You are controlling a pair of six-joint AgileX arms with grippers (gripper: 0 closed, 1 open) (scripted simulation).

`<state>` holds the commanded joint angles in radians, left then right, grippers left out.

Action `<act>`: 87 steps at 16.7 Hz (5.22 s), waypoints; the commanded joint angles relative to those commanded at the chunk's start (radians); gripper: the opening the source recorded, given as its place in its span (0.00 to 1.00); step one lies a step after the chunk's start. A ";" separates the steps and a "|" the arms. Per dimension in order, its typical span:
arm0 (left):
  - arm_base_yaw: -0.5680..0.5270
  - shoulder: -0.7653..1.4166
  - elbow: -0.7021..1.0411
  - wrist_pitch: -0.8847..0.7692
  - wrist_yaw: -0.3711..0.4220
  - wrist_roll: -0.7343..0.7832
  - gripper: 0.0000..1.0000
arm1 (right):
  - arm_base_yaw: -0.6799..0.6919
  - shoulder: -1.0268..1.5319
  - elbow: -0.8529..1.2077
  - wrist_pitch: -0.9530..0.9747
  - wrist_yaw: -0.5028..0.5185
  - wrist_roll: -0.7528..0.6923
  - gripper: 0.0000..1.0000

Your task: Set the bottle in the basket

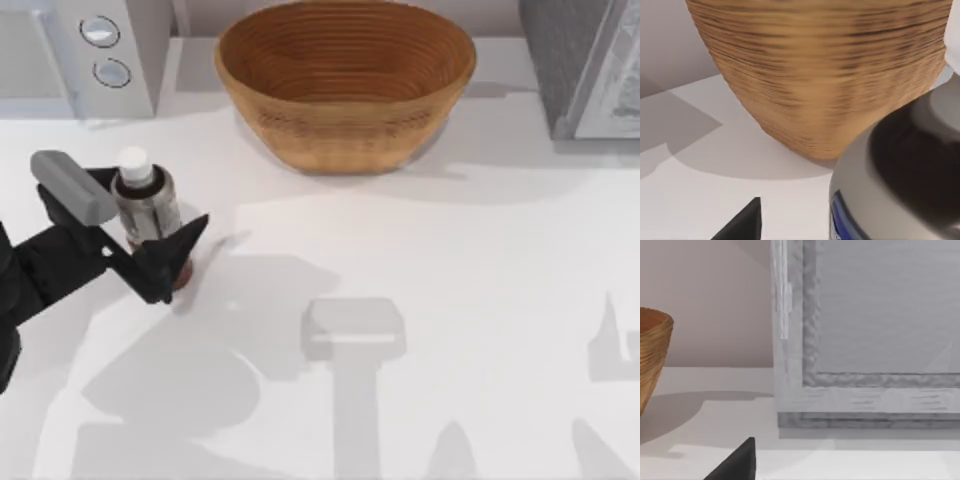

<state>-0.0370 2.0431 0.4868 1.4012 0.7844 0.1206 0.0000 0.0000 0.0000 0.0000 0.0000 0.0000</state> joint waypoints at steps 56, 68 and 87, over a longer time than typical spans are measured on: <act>0.139 -0.547 0.377 -1.054 -0.164 0.105 0.00 | 0.000 0.000 0.000 0.000 0.000 0.000 1.00; -0.556 -0.080 1.183 -1.250 -1.310 -0.144 0.00 | 0.000 0.000 0.000 0.000 0.000 0.000 1.00; -0.644 0.154 1.397 -1.207 -1.471 -0.184 0.00 | 0.000 0.000 0.000 0.000 0.000 0.000 1.00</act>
<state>-0.6808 2.1969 1.8837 0.1945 -0.6870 -0.0630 0.0000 0.0000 0.0000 0.0000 0.0000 0.0000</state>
